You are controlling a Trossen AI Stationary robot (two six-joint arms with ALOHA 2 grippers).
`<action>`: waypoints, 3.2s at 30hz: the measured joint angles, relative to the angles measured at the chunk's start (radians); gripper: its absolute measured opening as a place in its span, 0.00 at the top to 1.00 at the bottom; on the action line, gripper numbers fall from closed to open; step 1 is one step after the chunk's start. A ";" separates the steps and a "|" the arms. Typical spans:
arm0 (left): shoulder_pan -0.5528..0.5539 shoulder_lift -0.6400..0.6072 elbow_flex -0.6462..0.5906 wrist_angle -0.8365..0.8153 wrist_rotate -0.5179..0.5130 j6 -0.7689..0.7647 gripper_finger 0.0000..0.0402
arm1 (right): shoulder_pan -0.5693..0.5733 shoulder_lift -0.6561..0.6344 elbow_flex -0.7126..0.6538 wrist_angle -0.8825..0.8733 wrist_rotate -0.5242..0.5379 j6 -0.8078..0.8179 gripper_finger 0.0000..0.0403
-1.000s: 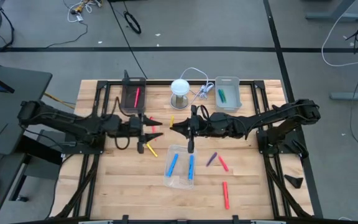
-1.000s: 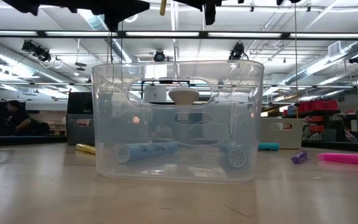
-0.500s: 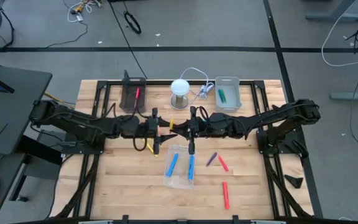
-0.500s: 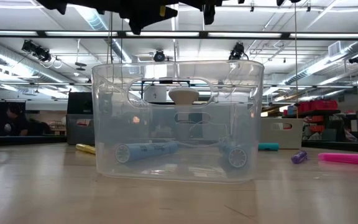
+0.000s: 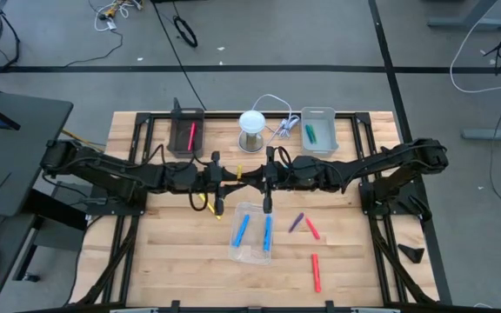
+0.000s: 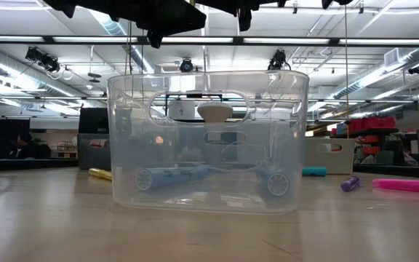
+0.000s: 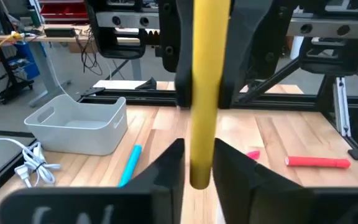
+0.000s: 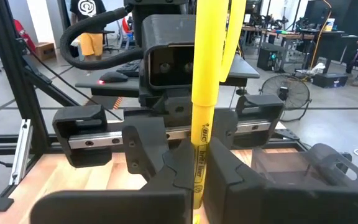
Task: Pick & Place Markers
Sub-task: Put the bottom yellow marker into the black bin
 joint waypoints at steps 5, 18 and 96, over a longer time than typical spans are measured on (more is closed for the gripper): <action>0.000 -0.008 0.000 0.005 0.000 0.002 0.90 | 0.000 0.000 0.000 0.004 0.001 0.001 0.97; 0.004 -0.008 -0.002 0.059 0.015 0.020 0.74 | 0.000 0.000 -0.002 -0.016 0.000 0.014 0.97; 0.573 -0.354 -0.001 -1.302 -0.076 -0.823 0.92 | -0.043 0.000 -0.001 -0.076 0.113 -0.080 0.49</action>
